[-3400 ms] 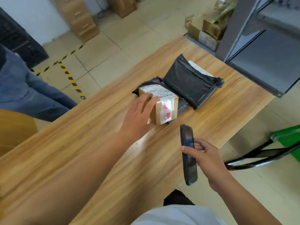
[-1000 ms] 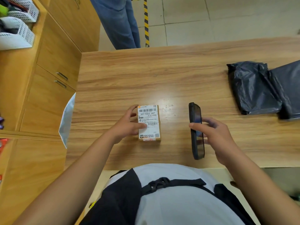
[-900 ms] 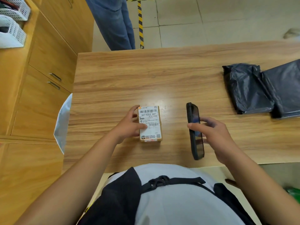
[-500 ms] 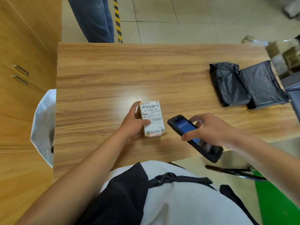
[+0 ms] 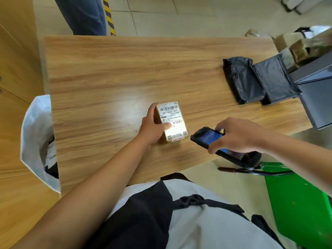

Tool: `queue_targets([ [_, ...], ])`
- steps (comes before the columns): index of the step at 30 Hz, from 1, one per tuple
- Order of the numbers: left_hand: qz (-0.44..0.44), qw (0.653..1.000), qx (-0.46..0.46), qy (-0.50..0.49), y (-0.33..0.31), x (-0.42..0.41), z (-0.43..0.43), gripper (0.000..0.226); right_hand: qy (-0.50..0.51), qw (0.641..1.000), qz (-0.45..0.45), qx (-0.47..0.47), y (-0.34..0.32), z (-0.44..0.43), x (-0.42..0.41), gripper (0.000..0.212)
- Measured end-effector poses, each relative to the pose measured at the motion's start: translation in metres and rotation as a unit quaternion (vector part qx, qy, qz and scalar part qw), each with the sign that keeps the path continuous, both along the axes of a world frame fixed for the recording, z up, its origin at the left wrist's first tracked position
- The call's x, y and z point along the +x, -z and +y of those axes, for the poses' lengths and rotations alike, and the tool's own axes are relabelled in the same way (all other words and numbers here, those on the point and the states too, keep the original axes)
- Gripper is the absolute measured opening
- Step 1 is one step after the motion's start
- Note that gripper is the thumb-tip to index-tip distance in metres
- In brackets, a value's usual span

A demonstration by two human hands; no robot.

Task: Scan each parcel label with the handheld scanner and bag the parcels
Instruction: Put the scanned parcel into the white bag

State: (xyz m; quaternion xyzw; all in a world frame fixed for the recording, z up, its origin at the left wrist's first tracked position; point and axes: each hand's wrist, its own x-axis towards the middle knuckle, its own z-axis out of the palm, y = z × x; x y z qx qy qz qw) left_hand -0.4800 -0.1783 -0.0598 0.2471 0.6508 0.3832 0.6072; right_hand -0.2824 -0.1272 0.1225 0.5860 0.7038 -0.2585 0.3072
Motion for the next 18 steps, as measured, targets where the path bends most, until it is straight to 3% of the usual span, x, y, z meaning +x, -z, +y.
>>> queue_targets([
  [5, 0.003, 1.000, -0.001, 0.011, 0.000, -0.001, 0.000, 0.089, 0.016, 1.000, 0.000, 0.000, -0.003, -0.003, 0.005, 0.056],
  [12, 0.030, 0.997, -0.019, 0.066, -0.001, -0.003, 0.011, 0.094, 0.072, 0.996, 0.045, -0.040, 0.001, 0.001, 0.025, 0.066],
  [18, 0.092, 0.995, -0.029, 0.026, -0.009, 0.009, 0.005, 0.096, 0.097, 0.987, 0.105, -0.078, 0.007, 0.009, 0.043, 0.057],
])
